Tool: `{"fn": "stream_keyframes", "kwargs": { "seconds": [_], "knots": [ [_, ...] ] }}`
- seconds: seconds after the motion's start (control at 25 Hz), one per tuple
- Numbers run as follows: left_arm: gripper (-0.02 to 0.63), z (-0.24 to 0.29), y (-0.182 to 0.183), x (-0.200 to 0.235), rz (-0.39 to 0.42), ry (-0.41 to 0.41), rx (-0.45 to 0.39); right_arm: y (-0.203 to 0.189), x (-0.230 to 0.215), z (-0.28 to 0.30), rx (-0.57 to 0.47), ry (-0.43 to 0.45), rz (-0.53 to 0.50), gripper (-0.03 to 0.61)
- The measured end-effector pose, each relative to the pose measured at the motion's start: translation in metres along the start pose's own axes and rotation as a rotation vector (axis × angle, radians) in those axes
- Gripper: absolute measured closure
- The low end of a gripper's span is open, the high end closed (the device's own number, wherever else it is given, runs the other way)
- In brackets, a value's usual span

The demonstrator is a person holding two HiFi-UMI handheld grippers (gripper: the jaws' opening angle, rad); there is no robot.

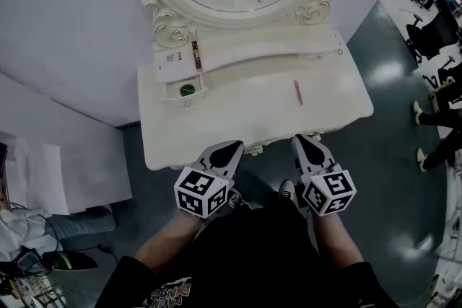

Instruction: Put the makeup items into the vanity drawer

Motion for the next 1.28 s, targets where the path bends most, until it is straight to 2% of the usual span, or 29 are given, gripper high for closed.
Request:
{"fn": "stream_keyframes", "kwargs": {
  "seconds": [0.4,0.84,1.28],
  "knots": [
    [0.606,0.007,0.004,0.008,0.005,0.003,0.000,0.004,-0.004,0.011,0.008,-0.006,-0.008,0.551],
    [0.606,0.047,0.005,0.013,0.002,0.053,-0.006,0.009,-0.056,0.041,0.035,-0.003,-0.021,0.551],
    [0.606,0.086,-0.005,0.016,0.006,0.077,0.010,-0.006,-0.098,0.070,0.105,-0.007,-0.034,0.551]
  ]
}}
Point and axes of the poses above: the fingertips, and each gripper's own axes: z forward along the fingers, x to its left, y out of its top, the point moved 6 cm from there along -z, backward along the fingers, and after that the axes turned 14 degrees about -x, right-handed, at the moved point
